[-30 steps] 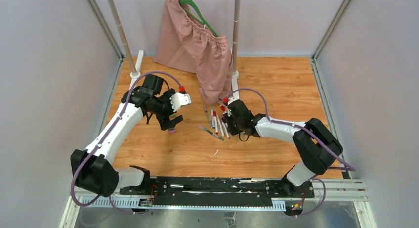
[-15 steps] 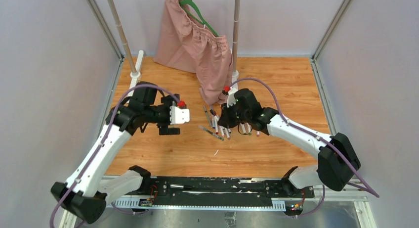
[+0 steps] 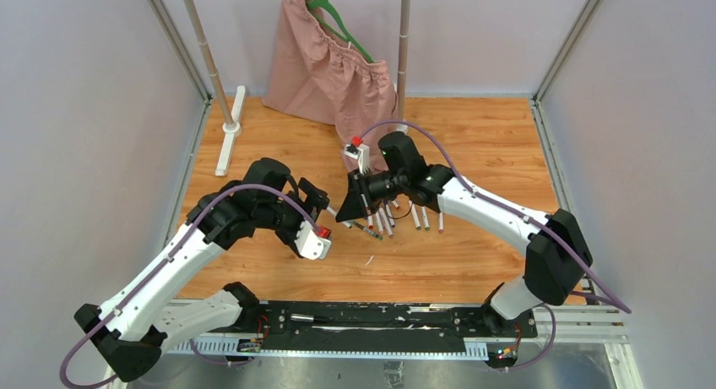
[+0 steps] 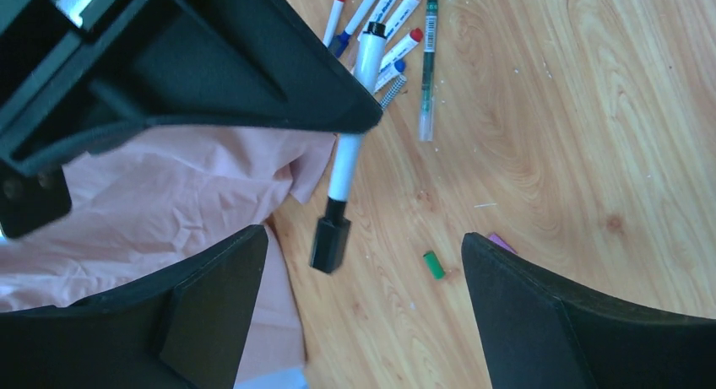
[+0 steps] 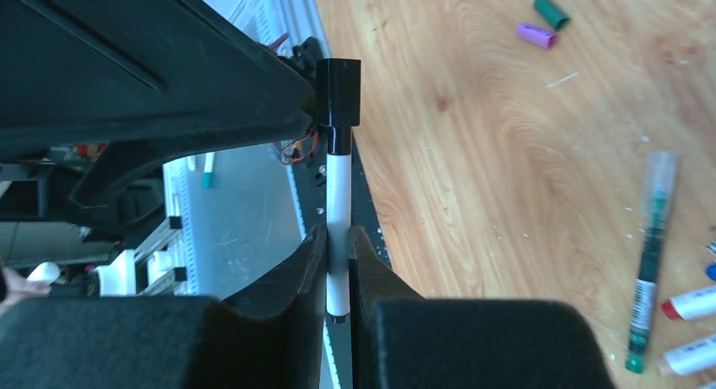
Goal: Open the pen caps
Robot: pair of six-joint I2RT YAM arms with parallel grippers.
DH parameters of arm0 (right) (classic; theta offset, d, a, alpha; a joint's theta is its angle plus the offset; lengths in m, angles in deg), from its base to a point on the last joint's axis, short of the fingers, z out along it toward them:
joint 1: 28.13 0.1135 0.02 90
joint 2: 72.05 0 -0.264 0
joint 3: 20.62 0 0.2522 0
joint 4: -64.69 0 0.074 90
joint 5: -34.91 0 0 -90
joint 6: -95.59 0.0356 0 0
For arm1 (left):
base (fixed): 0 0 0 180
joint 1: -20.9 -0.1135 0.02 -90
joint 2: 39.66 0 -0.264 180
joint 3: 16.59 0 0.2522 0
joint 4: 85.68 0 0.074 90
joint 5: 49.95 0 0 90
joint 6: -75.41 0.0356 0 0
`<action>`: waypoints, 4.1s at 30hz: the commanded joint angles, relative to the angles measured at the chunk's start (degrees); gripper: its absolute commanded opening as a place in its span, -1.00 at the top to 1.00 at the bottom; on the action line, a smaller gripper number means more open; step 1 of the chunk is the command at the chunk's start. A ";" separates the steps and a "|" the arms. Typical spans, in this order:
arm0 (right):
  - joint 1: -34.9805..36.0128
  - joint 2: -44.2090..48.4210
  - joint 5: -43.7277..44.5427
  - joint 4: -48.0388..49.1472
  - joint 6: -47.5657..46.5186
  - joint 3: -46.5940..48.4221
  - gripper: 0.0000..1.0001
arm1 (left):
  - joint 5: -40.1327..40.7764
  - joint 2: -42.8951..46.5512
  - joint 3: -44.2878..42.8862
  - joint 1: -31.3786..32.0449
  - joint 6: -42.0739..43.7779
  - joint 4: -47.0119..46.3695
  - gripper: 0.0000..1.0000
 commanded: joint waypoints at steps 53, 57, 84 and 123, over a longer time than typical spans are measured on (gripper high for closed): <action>-1.84 5.99 0.85 -8.46 1.80 -12.39 1.00 | 21.08 -11.66 7.83 -13.09 2.34 -11.21 1.00; -4.67 10.04 15.70 -12.24 -1.23 -13.45 1.00 | 16.33 -13.06 7.61 -13.13 -4.32 -11.03 1.00; -16.74 -1.34 60.11 -3.21 -3.61 -21.19 0.72 | 14.19 -38.52 9.83 -13.04 -24.69 -20.42 0.73; -9.38 -13.80 52.00 1.39 -10.14 -5.11 0.04 | 7.08 -24.81 -8.92 -17.39 -43.53 0.59 -1.00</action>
